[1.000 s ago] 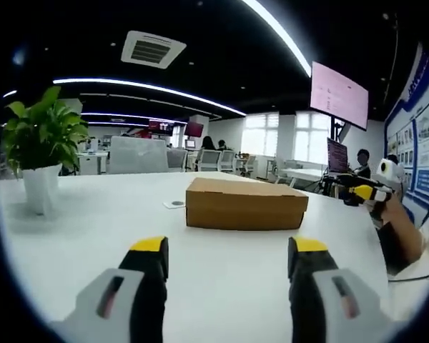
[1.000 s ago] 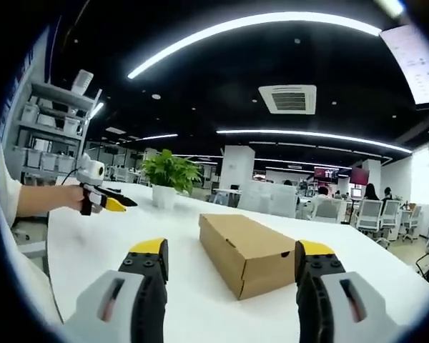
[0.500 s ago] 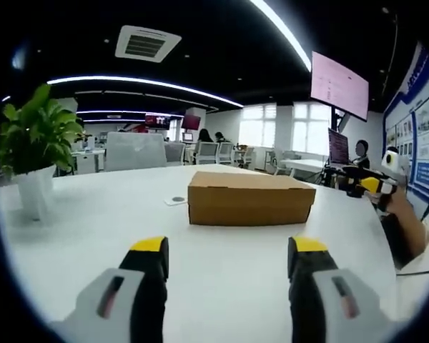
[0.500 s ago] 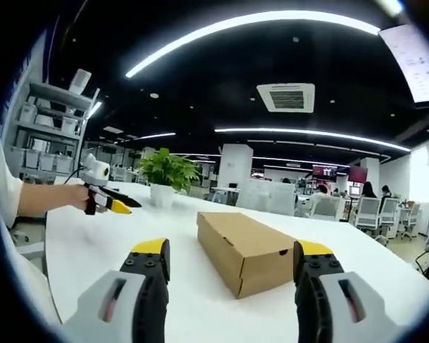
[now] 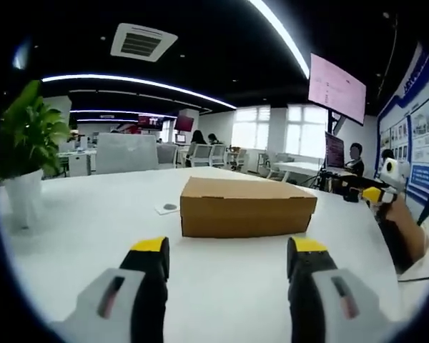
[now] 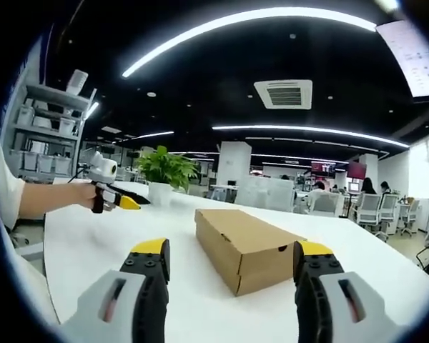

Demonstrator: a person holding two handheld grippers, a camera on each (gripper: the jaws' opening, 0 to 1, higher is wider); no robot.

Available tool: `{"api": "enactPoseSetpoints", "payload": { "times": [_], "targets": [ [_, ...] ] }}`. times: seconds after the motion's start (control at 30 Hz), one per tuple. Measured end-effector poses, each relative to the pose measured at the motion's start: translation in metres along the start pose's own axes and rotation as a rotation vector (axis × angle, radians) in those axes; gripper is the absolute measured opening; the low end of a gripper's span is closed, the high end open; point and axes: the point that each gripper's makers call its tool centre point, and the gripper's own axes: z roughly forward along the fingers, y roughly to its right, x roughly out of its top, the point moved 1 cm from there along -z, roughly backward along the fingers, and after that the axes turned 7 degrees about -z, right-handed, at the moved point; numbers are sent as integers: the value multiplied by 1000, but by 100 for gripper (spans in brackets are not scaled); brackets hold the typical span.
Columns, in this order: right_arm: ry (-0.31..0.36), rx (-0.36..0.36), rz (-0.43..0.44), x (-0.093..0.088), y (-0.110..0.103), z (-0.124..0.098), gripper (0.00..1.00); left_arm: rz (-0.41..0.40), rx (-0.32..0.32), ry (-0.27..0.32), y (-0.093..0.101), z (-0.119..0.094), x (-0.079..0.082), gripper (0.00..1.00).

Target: Operate the shoe box by opening the lid, removing the specified soft item, and placing it in the target area until the item is outside and the box remains undamaged.

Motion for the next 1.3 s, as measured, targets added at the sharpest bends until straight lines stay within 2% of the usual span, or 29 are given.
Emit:
{"api": "enactPoseSetpoints", "payload": {
  "times": [0.13, 0.27, 0.63, 0.87, 1.0, 1.2, 1.23, 1.27, 1.3],
  "targets": [
    [-2, -9, 7, -2, 4, 1, 72, 8, -6, -13, 0, 4, -4, 69],
    [0, -13, 9, -2, 5, 1, 72, -17, -20, -30, -2, 6, -14, 69],
    [-13, 4, 7, -4, 0, 11, 72, -16, -30, -1, -12, 16, 0, 69],
    [-29, -2, -5, -5, 0, 16, 72, 11, -31, -39, -20, 27, -2, 69],
    [-27, -17, 10, -5, 5, 16, 72, -27, -36, -19, -24, 29, -2, 69],
    [-27, -24, 19, -8, 7, 17, 72, -40, -28, -8, -32, 32, -3, 69],
    [-27, -24, 21, -9, 7, 17, 72, -43, -16, 0, -34, 33, -1, 69],
    [-28, -25, 26, -10, 7, 18, 72, -43, 4, 37, -38, 33, 4, 69],
    [-27, -27, 30, -10, 7, 19, 72, -53, -3, 46, -38, 34, 5, 69]
  ]
}}
